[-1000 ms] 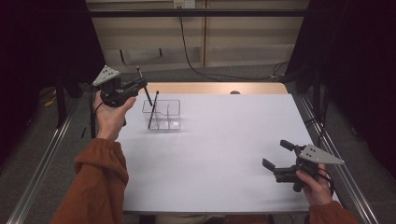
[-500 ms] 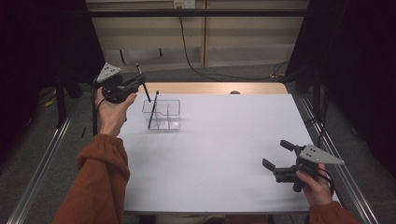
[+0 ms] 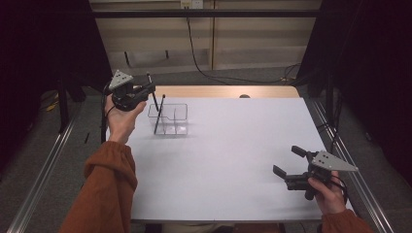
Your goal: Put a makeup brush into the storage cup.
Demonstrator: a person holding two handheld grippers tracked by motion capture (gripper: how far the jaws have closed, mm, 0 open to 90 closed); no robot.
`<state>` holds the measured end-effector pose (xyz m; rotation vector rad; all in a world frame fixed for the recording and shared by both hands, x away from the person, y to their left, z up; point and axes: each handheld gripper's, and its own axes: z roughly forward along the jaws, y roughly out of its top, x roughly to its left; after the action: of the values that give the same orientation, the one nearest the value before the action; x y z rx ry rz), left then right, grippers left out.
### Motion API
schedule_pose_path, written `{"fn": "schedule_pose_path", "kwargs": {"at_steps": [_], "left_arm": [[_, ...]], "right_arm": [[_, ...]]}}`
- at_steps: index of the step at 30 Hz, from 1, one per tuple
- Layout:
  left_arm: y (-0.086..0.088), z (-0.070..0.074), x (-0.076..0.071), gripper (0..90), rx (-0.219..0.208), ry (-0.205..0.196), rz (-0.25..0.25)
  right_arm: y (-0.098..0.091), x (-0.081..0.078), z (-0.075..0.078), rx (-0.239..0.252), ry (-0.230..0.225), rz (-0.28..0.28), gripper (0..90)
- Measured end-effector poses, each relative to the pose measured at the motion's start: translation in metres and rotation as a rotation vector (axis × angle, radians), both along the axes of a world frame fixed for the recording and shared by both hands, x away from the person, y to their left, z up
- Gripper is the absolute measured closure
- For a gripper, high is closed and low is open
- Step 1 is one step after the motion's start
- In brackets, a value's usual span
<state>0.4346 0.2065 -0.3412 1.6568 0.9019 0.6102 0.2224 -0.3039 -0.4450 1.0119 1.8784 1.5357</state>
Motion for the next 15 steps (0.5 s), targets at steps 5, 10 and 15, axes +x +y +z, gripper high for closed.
{"fn": "schedule_pose_path", "kwargs": {"at_steps": [5, 10, 15], "left_arm": [[0.0, -0.005, 0.002, 83.9, 0.0, 0.009, 0.0], [0.0, -0.015, 0.004, 83.8, 0.015, 0.029, 0.003], [0.0, -0.023, 0.004, 83.8, 0.018, 0.045, 0.003]], "right_arm": [[0.0, 0.0, 0.0, -0.002, -0.001, 0.004, 0.0], [0.0, 0.0, 0.0, -0.003, 0.0, 0.007, 0.0], [0.0, 0.0, 0.0, -0.003, -0.003, 0.004, 0.0]]}}
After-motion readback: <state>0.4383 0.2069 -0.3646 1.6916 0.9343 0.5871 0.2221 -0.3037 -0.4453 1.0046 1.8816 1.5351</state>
